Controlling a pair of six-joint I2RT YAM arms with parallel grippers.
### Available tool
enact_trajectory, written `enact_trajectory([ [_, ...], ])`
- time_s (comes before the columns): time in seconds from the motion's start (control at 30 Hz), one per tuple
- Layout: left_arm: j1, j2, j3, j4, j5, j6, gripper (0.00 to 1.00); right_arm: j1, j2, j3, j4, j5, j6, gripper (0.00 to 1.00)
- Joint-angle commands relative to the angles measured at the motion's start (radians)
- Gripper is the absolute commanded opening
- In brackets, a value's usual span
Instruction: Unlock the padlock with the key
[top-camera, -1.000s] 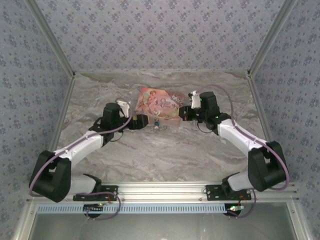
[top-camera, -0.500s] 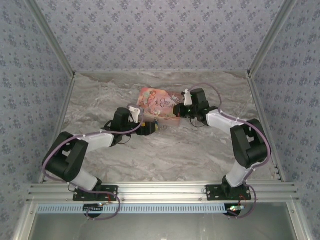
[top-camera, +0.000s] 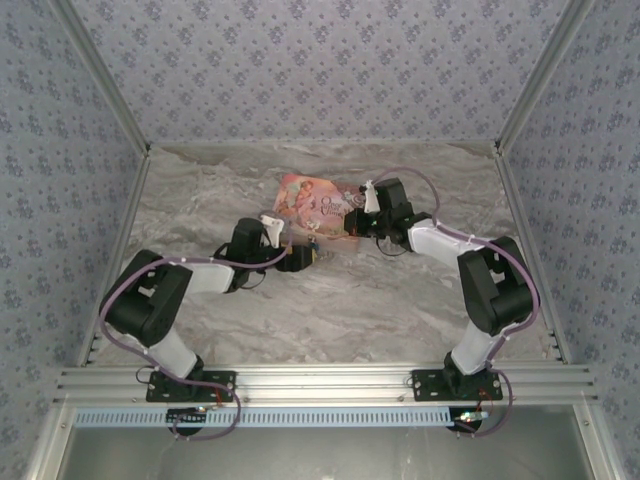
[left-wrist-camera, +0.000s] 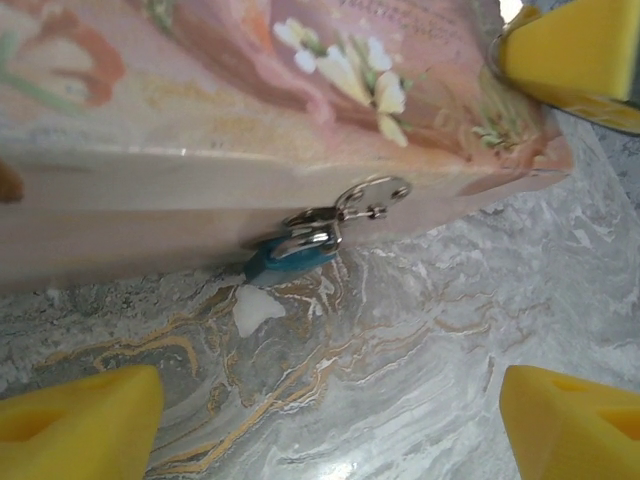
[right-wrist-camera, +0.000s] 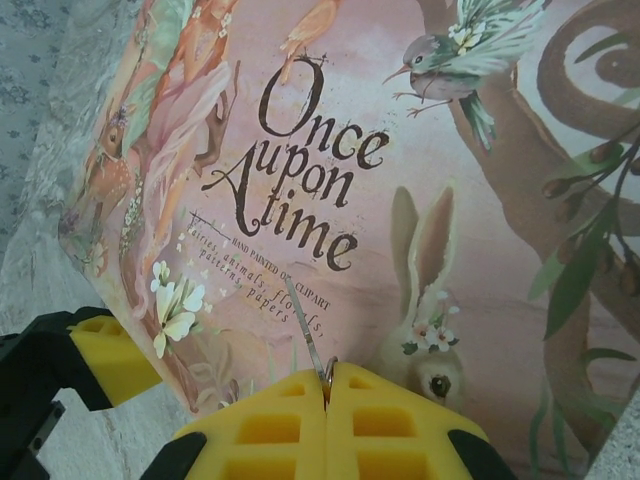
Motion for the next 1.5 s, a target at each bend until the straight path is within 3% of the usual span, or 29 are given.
enact_trajectory([
  [0.0, -0.008, 0.032, 0.028, 0.054, 0.007, 0.030, 0.86, 0.018, 0.001, -0.040, -0.120, 0.023, 0.024, 0.00],
  [0.63, -0.007, 0.188, 0.109, 0.166, -0.030, 0.144, 0.75, 0.032, -0.007, -0.051, -0.110, 0.025, 0.008, 0.00],
  [1.03, -0.009, 0.224, 0.130, 0.195, 0.025, 0.099, 0.63, 0.038, -0.004, -0.045, -0.110, 0.026, 0.005, 0.00],
  [1.47, -0.033, 0.255, 0.158, 0.215, 0.011, 0.044, 0.54, 0.042, -0.008, -0.044, -0.111, 0.026, 0.006, 0.00],
])
